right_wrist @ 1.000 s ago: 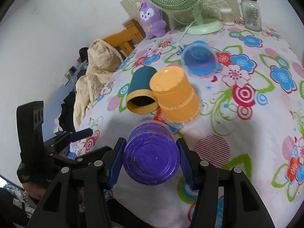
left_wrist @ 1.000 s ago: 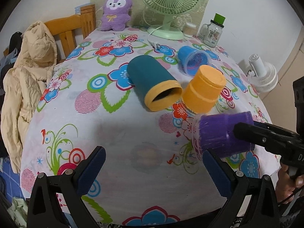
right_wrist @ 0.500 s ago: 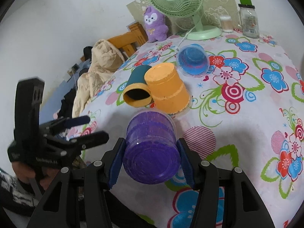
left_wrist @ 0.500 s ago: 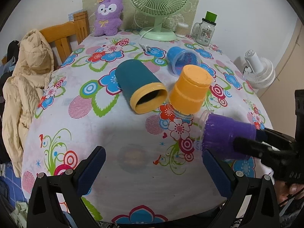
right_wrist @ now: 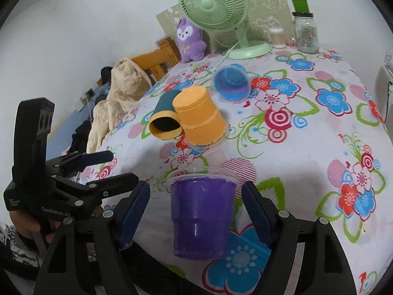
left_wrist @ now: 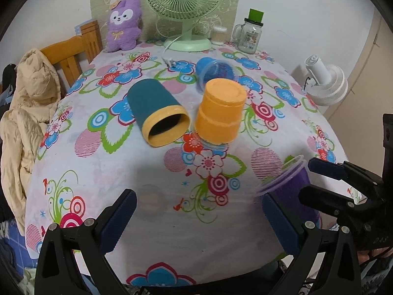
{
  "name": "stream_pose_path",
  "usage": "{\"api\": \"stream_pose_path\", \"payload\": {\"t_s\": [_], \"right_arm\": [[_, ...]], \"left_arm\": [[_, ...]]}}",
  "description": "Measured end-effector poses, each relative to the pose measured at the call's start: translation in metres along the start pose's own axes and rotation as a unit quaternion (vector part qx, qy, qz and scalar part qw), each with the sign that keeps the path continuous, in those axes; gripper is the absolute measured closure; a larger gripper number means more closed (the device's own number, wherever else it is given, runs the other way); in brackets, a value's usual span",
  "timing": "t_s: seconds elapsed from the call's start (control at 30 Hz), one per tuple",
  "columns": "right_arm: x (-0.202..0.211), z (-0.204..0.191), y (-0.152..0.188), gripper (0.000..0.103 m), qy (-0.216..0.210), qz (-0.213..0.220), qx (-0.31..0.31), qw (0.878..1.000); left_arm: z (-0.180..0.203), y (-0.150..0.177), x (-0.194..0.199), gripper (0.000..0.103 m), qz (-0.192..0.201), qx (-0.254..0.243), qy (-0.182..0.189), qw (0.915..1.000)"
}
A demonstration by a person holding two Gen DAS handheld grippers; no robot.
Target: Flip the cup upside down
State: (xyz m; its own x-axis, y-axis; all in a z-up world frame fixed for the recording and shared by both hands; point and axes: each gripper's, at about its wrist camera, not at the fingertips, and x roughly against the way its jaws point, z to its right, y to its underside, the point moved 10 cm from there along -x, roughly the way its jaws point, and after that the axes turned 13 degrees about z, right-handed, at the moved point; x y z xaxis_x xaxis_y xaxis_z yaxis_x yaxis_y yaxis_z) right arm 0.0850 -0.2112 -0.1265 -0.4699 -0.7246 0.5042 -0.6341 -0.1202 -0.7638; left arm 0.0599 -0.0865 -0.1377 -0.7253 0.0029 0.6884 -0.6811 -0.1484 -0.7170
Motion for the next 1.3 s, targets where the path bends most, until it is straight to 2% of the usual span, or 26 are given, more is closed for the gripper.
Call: {"api": "stream_pose_path", "payload": {"t_s": [0.43, 0.93, 1.3], "right_arm": [[0.052, 0.014, -0.019, 0.024, 0.023, 0.055, 0.012, 0.998], [0.132, 0.093, -0.011, 0.024, 0.095, 0.120, -0.047, 0.987], [0.156, 0.133, 0.016, 0.023, 0.141, 0.122, -0.090, 0.978]], "left_arm": [[0.051, -0.003, 0.003, 0.000, 0.008, -0.022, 0.031, 0.9993], [0.142, -0.006, -0.013, 0.000, -0.003, -0.054, 0.097, 0.9938], [0.200, 0.011, -0.036, 0.000, -0.035, -0.097, 0.139, 0.9849]]}}
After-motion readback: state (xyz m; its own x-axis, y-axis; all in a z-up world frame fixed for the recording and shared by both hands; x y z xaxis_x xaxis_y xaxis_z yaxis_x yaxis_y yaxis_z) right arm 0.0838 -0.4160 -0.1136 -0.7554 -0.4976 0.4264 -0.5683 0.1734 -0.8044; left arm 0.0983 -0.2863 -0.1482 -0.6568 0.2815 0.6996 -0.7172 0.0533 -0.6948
